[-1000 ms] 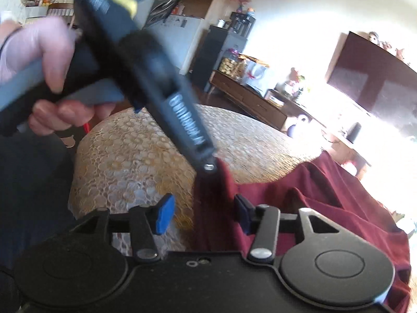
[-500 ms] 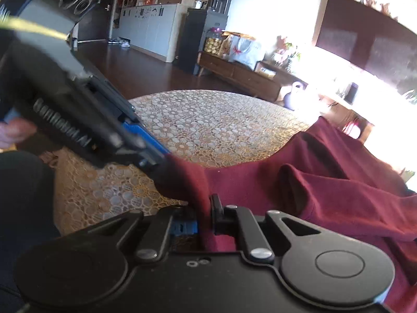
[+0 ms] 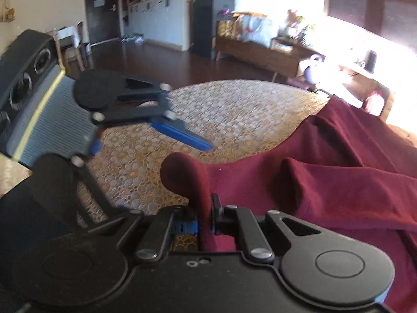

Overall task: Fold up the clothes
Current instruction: 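Grasp the sweatshirt hem with the right gripper while the left gripper grasps beside it, then lift the hem with both grippers and fold it toward the collar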

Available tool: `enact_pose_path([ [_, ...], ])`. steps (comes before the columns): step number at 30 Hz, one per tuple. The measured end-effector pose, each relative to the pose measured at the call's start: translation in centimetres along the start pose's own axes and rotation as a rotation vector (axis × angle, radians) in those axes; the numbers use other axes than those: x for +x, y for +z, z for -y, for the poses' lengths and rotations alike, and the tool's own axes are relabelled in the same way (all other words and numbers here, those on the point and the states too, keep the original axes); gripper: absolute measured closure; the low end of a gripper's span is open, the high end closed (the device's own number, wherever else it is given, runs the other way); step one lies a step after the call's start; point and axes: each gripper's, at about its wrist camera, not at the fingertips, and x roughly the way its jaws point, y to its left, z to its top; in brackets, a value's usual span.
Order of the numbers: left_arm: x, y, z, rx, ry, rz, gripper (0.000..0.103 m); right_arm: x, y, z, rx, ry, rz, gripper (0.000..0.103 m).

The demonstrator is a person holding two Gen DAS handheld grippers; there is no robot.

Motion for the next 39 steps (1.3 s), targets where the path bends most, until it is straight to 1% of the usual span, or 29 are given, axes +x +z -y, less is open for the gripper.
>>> enact_pose_path([
  [1,0.4,0.1,0.3,0.056,-0.002,0.006,0.047,0.0,0.2,0.1,-0.005,0.012,-0.013,0.0],
  [3,1.1,0.2,0.4,0.127,-0.019,0.009,0.064,0.0,0.4,0.3,-0.022,0.028,-0.037,0.0],
  [4,1.4,0.3,0.3,0.151,-0.032,0.01,0.066,-0.1,0.5,0.4,-0.03,0.033,-0.047,0.0],
  [5,1.7,0.4,0.2,0.152,-0.052,0.009,0.072,-0.1,0.5,0.5,-0.036,0.035,-0.055,0.0],
  [6,1.9,0.5,0.0,0.149,-0.069,0.008,0.075,-0.2,0.4,0.5,-0.041,0.033,-0.059,0.0],
  [9,2.1,0.7,0.1,0.139,-0.101,0.012,0.078,-0.3,0.1,1.0,-0.049,0.053,-0.079,0.0],
  [11,2.1,0.9,0.1,0.115,-0.104,0.024,0.078,-0.6,0.2,1.5,-0.047,0.084,-0.095,0.0],
  [13,2.0,1.0,0.1,0.086,-0.096,0.036,0.078,-1.3,0.3,2.7,0.003,0.122,-0.092,0.0],
  [16,2.7,0.9,-0.2,0.035,-0.09,0.026,0.078,-3.5,-0.3,5.0,0.113,0.167,-0.05,0.0],
  [17,2.9,0.8,-0.3,0.022,-0.089,0.024,0.078,-4.5,-0.7,5.7,0.143,0.167,-0.033,0.0],
  [19,3.0,0.7,-0.3,0.017,-0.079,0.024,0.079,-7.0,-2.2,6.7,0.176,0.127,-0.006,0.0],
  [21,2.9,0.5,-0.3,-0.001,-0.062,0.029,0.085,-9.7,-4.4,7.1,0.185,0.042,0.008,0.0],
  [22,2.8,0.6,-0.4,-0.015,-0.058,0.029,0.085,-10.8,-5.7,7.0,0.176,-0.008,0.003,0.0],
  [23,2.8,0.8,-0.5,-0.033,-0.052,0.033,0.088,-11.6,-7.0,6.7,0.156,-0.067,-0.014,0.0],
  [24,2.7,0.9,-0.6,-0.051,-0.047,0.038,0.092,-12.1,-8.3,6.4,0.142,-0.111,-0.027,0.0],
  [27,2.6,1.6,-1.0,-0.114,-0.021,0.051,0.094,-12.9,-12.0,5.0,0.122,-0.207,-0.058,0.0],
  [29,2.7,1.9,-1.4,-0.174,-0.001,0.056,0.095,-13.7,-14.4,3.4,0.102,-0.284,-0.057,0.0],
  [31,3.1,2.4,-2.0,-0.241,0.016,0.058,0.095,-14.0,-15.9,3.2,0.108,-0.34,-0.049,0.0],
  [34,3.7,3.5,-3.3,-0.339,0.041,0.068,0.096,-14.7,-17.5,4.0,0.134,-0.39,-0.06,0.0],
  [37,4.2,4.5,-4.8,-0.432,0.065,0.074,0.096,-15.3,-18.1,4.5,0.138,-0.379,-0.028,0.0],
  [39,4.6,5.2,-5.6,-0.472,0.086,0.075,0.096,-15.0,-17.7,4.4,0.11,-0.35,-0.001,0.0],
])
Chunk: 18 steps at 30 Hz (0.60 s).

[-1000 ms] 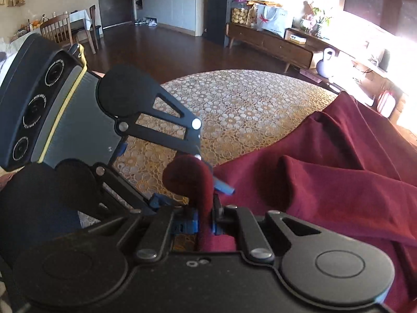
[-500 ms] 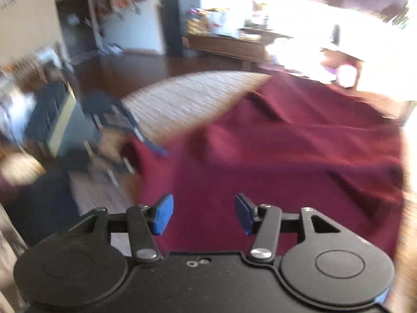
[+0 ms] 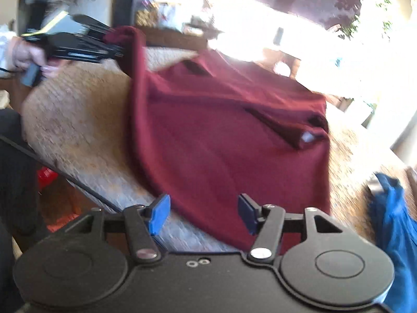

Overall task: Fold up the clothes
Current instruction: 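Lift the hem with both grippers and fold it toward the collar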

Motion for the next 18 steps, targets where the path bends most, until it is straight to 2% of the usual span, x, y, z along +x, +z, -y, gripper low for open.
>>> enact_pose_path([
  [6,0.2,2.0,-1.3,-0.08,0.055,0.028,0.096,2.7,0.9,-1.0,-0.121,0.017,0.052,0.0],
  [13,-0.8,1.7,-1.4,-0.111,0.076,0.042,0.096,4.8,0.1,1.0,-0.087,-0.084,0.01,0.0],
  [18,-1.4,0.8,-0.5,-0.101,0.087,0.026,0.096,4.9,0.2,1.9,0.004,-0.092,-0.027,0.0],
])
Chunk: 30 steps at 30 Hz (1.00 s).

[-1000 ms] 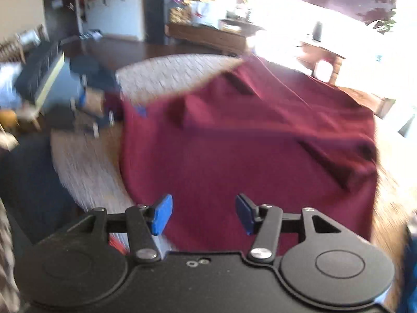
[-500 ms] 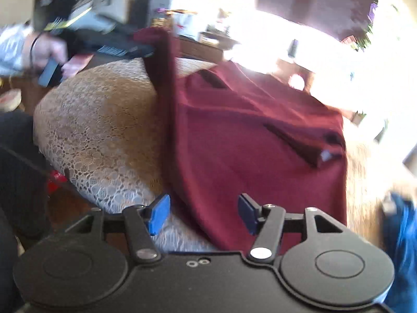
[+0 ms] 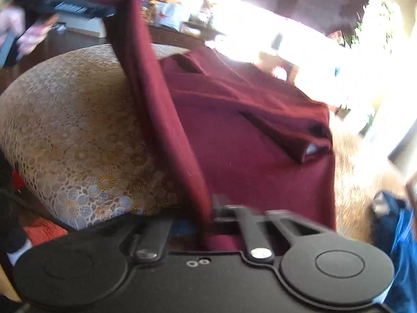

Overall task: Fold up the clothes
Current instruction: 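Lift the hem with both grippers and fold it toward the collar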

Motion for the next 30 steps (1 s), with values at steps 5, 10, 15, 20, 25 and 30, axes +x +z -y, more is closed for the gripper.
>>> enact_pose_path([
  [5,-2.8,-1.3,0.4,0.028,0.038,0.003,0.096,-1.1,0.1,-2.6,-0.081,-0.064,0.003,0.0],
  [10,-6.7,-3.5,1.3,0.053,0.075,0.001,0.096,-3.1,0.2,-5.3,-0.132,-0.091,0.003,0.0],
  [15,-11.3,-6.1,1.9,0.008,0.097,-0.019,0.096,-5.5,-1.0,-8.9,-0.171,-0.062,-0.026,0.0],
  [20,-14.7,-8.9,3.4,0.022,0.116,-0.058,0.096,-7.3,-2.4,-11.1,-0.191,-0.014,-0.049,0.0],
  [25,-14.2,-9.7,3.7,0.028,0.138,-0.08,0.096,-9.6,-2.6,-9.6,-0.169,0.042,-0.039,0.0],
  [30,-13.7,-9.5,3.4,0.006,0.14,-0.075,0.096,-12.8,-3.2,-1.4,0.105,0.07,-0.032,0.0],
])
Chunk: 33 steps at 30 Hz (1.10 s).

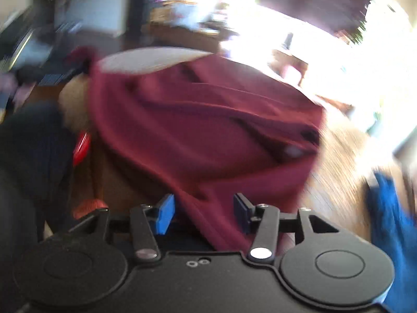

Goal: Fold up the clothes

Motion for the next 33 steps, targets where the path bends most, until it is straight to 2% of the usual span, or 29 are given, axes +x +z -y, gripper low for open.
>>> enact_pose_path([
  [5,0.5,-0.1,0.0,-0.003,-0.001,-0.028,0.096,1.3,-2.5,8.2,0.326,0.023,-0.062,0.0],
  [8,0.8,-0.4,0.0,-0.011,0.009,-0.047,0.096,2.5,-3.9,10.6,0.453,0.112,-0.025,0.0],
  [11,0.9,-0.4,0.1,-0.02,0.013,-0.06,0.096,4.6,-5.0,12.2,0.57,0.242,-0.029,0.0],
  [15,0.9,-0.4,0.2,-0.023,0.015,-0.065,0.096,6.5,-5.9,13.8,0.719,0.392,0.011,0.0],
  [19,0.7,-0.4,0.2,-0.02,0.018,-0.066,0.096,7.5,-6.1,14.1,0.766,0.442,0.025,0.0],
  [22,0.4,-0.4,0.1,-0.014,0.021,-0.056,0.096,6.9,-5.8,13.3,0.755,0.434,0.042,0.0],
  [26,-0.6,-0.1,0.1,-0.016,0.032,-0.018,0.096,3.9,-5.2,12.0,0.764,0.316,0.075,0.0],
  [29,-2.1,-0.1,0.2,-0.024,0.027,0.006,0.096,0.8,-5.4,11.0,0.802,0.258,0.116,0.0],
  [33,-4.7,-0.6,0.6,-0.038,0.014,0.028,0.096,-3.1,-6.6,9.6,0.849,0.27,0.17,0.0],
])
